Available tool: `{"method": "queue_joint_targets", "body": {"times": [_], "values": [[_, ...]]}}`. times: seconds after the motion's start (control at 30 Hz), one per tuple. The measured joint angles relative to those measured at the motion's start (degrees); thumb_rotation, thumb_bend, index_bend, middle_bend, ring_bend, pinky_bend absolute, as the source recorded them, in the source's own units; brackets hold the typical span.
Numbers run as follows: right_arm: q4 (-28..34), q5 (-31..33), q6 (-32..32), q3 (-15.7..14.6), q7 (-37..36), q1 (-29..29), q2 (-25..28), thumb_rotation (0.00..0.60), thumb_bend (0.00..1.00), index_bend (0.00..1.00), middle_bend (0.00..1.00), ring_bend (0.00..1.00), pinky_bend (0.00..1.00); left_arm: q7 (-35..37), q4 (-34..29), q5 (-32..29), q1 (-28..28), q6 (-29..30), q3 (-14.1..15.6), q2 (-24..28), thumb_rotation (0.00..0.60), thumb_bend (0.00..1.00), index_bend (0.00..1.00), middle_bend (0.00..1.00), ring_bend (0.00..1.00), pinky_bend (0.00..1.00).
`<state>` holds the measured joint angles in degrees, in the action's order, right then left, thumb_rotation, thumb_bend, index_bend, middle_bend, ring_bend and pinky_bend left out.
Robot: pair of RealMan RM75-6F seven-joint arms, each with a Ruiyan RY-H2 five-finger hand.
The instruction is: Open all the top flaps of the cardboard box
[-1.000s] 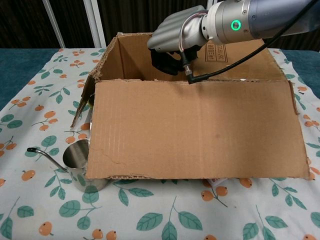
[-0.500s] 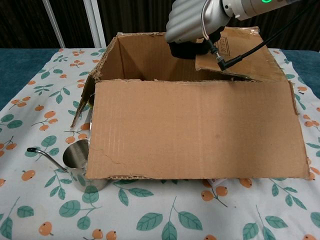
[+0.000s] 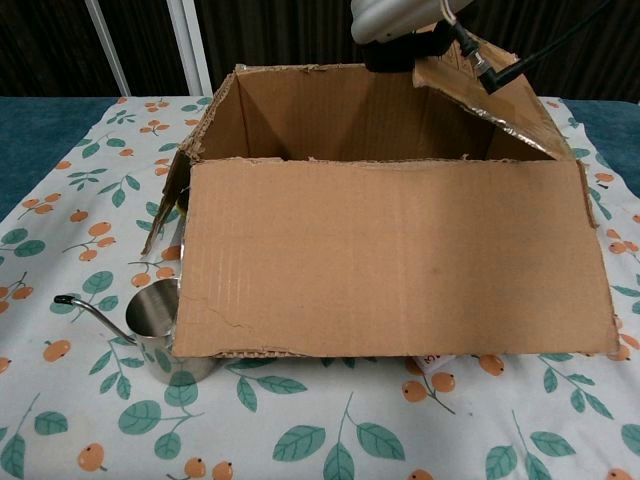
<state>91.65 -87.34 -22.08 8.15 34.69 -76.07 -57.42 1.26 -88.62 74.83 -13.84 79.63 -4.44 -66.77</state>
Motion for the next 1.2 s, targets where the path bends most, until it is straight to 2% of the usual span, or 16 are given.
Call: {"method": "queue_joint_targets", "body": {"times": [0.53, 0.63, 0.7, 0.8, 1.03, 1.2], "values": [[2.43, -1.88, 4.41, -1.33, 1.63, -0.88, 9.40, 0.600, 0.99, 0.77, 0.62, 0.40, 0.36, -0.13, -0.61, 0.17, 0.48, -0.76, -0.59, 0.20, 0.600, 0.34, 0.00, 0.00, 0.00, 0.01], [2.98, -2.82, 4.68, -1.62, 1.27, -0.78, 10.72, 0.600, 0.91, 0.75, 0.59, 0.39, 0.36, -0.25, -0.69, 0.07, 0.55, -0.86, -0.79, 0.21, 0.600, 0.34, 0.00, 0.00, 0.00, 0.00], [3.15, -3.68, 4.60, -1.77, 0.85, -0.64, 11.37, 0.600, 0.76, 0.72, 0.56, 0.38, 0.35, -0.30, -0.73, -0.03, 0.61, -1.01, -0.90, 0.21, 0.600, 0.34, 0.00, 0.00, 0.00, 0.00], [3.23, -4.30, 4.51, -1.89, -0.03, -0.42, 12.25, 0.600, 0.62, 0.65, 0.50, 0.36, 0.33, -0.40, -0.80, -0.12, 0.66, -1.18, -1.00, 0.23, 0.600, 0.34, 0.00, 0.00, 0.00, 0.00], [3.22, -5.94, 3.36, -1.98, -1.59, 0.47, 13.40, 0.600, 0.50, 0.56, 0.41, 0.28, 0.28, -0.58, -0.99, -0.08, 0.80, -1.46, -1.20, 0.30, 0.600, 0.34, 0.00, 0.00, 0.00, 0.00], [3.07, -7.03, 2.40, -1.99, -2.02, 1.17, 14.00, 0.600, 0.43, 0.45, 0.32, 0.24, 0.25, -0.57, -1.05, -0.12, 0.95, -1.50, -1.40, 0.37, 0.600, 0.34, 0.00, 0.00, 0.00, 0.00]]}}
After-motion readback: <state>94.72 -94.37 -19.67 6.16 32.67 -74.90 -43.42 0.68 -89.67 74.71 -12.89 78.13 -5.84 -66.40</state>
